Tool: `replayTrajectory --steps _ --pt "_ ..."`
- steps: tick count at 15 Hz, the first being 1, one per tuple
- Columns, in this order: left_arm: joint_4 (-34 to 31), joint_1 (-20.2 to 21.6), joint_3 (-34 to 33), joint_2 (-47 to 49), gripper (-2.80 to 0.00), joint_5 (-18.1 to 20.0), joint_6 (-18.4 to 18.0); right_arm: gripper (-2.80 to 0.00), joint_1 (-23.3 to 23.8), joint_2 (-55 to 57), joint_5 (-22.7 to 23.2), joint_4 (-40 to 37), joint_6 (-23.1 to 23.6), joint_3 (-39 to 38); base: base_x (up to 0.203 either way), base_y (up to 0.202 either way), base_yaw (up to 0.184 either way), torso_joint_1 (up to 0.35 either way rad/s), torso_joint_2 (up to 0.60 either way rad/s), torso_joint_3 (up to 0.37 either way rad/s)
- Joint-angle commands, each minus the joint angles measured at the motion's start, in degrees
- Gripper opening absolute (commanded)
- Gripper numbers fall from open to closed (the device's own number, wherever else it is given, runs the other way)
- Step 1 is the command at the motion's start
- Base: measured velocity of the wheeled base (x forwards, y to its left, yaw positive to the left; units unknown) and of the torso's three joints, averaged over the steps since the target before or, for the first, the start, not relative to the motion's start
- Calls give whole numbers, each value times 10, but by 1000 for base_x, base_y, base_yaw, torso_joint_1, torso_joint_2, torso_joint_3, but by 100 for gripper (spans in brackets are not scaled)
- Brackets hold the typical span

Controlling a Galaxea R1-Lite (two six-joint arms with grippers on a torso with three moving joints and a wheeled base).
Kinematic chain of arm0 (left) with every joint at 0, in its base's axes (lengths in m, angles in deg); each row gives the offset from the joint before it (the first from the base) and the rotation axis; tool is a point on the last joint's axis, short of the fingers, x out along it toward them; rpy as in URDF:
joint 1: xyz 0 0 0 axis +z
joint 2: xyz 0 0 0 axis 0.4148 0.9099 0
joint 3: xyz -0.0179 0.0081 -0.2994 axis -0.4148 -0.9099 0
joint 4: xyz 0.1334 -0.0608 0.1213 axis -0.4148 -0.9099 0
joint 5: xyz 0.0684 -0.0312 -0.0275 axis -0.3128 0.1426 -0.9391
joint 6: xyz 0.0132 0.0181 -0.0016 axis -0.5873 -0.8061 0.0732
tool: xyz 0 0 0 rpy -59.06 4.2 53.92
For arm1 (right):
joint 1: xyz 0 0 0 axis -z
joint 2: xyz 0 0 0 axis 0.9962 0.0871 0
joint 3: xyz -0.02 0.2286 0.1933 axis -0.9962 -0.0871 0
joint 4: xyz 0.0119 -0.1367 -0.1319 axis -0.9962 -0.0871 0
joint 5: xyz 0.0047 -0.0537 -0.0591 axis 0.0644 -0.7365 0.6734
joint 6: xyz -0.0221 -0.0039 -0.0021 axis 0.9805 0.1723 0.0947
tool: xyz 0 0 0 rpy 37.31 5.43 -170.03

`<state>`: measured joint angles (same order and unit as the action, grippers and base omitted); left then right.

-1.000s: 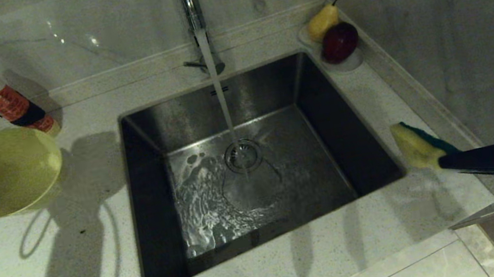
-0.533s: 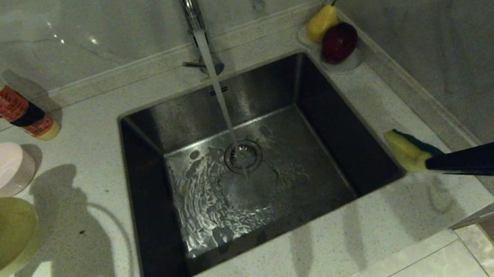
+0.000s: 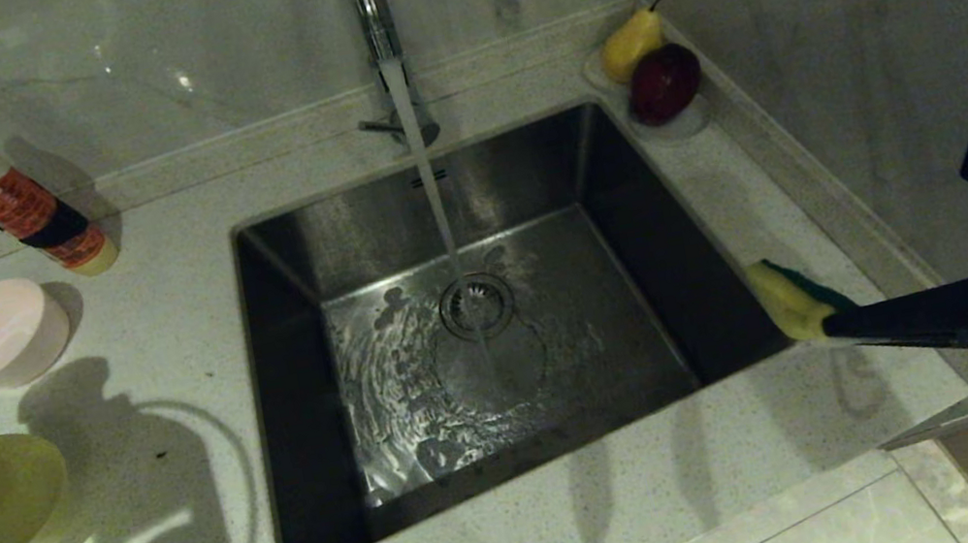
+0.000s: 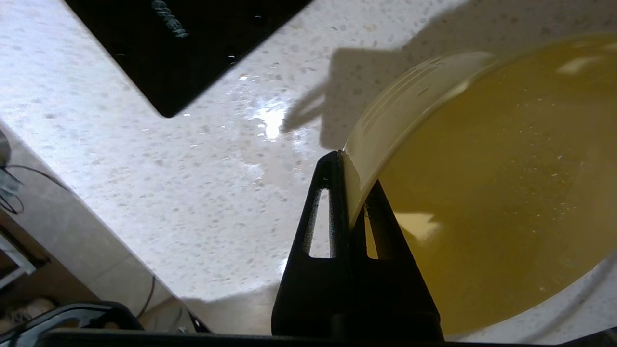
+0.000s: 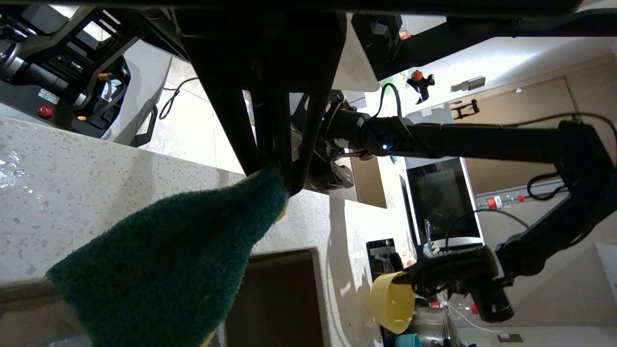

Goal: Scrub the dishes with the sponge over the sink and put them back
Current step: Place the bowl on the table

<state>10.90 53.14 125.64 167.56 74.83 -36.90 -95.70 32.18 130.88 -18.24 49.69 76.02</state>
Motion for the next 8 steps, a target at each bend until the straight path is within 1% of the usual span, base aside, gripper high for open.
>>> replayTrajectory --steps 1,4,8 --pt "-2 4 6 32 -280 7 4 -280 0 -1 3 0 -2 1 0 0 0 0 0 0" --pt "25 5 10 48 -280 6 5 -280 0 4 4 1 1 5 0 0 0 0 0 0" --pt "28 5 18 60 -280 5 6 -280 -1 2 4 0 1 16 0 0 0 0 0 0"
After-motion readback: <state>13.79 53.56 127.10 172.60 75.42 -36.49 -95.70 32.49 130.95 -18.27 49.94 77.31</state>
